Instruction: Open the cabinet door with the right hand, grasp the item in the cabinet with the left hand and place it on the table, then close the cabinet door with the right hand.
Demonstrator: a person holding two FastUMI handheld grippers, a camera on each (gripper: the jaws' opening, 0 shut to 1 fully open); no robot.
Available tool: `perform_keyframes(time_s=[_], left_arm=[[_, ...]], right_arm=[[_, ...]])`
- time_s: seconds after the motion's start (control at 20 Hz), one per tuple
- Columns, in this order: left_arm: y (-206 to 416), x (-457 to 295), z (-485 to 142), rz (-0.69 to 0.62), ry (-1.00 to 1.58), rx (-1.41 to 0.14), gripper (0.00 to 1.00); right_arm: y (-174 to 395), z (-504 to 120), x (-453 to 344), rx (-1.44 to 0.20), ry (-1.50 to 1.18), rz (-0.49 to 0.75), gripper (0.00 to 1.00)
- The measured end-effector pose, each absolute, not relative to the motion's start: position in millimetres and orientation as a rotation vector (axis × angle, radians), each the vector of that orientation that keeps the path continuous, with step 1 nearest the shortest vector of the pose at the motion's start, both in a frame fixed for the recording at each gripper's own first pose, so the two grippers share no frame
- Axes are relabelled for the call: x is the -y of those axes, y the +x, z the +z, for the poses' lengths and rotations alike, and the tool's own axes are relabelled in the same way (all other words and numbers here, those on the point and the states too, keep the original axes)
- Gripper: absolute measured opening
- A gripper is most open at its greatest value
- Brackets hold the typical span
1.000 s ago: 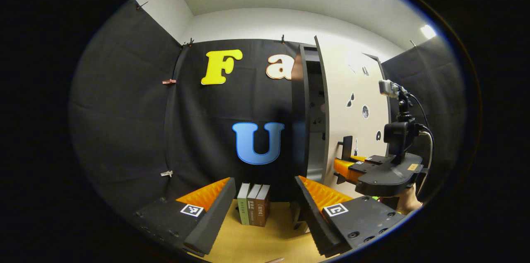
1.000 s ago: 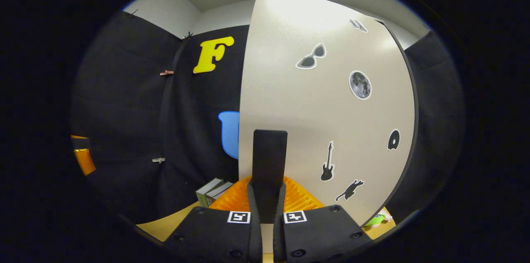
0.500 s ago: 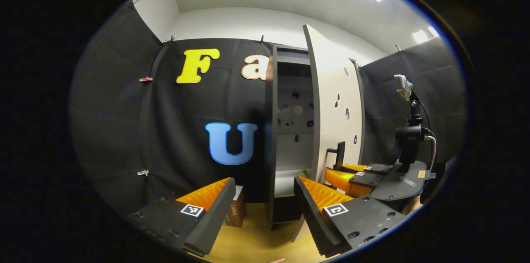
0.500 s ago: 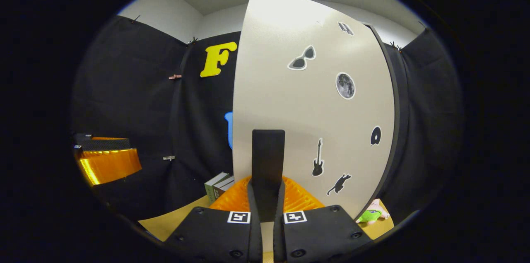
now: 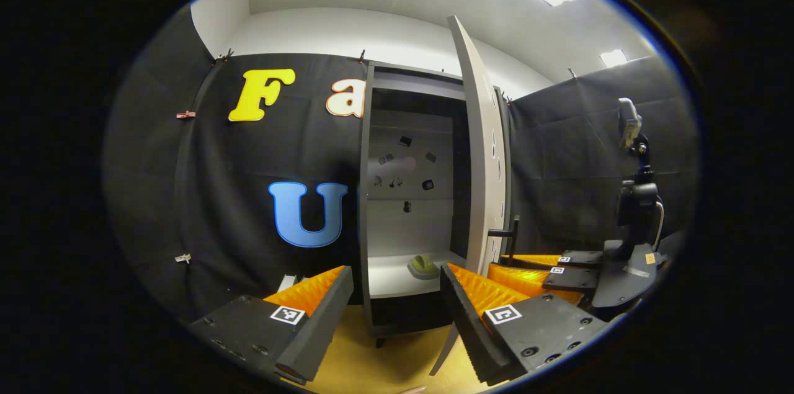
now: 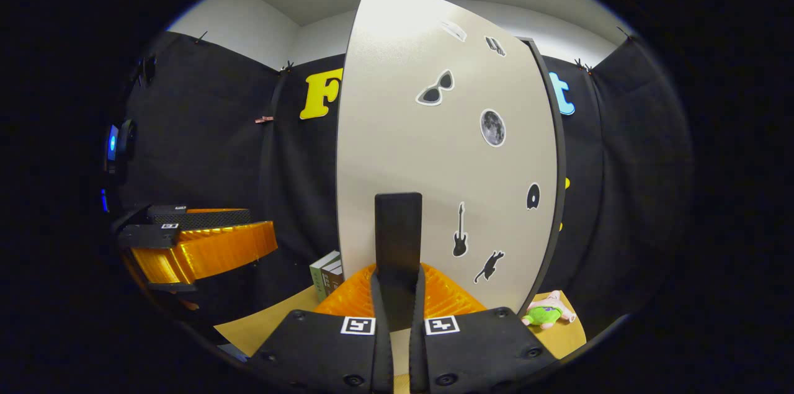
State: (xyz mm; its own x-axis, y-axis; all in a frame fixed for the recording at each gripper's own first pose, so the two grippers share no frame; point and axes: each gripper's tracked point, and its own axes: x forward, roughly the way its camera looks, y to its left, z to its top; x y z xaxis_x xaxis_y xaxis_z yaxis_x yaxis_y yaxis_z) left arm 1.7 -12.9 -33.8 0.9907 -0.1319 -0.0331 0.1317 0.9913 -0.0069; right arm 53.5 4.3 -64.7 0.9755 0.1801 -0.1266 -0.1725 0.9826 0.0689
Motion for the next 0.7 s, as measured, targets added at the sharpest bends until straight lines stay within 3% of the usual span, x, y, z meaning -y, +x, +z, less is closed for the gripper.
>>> perform_keyframes(time_s=[0.7], left_arm=[[29,75,-43,-0.293,-0.066,-0.067,0.87]], right_arm=[[12,-56,61,-0.126,0.043,0.057,0.13]])
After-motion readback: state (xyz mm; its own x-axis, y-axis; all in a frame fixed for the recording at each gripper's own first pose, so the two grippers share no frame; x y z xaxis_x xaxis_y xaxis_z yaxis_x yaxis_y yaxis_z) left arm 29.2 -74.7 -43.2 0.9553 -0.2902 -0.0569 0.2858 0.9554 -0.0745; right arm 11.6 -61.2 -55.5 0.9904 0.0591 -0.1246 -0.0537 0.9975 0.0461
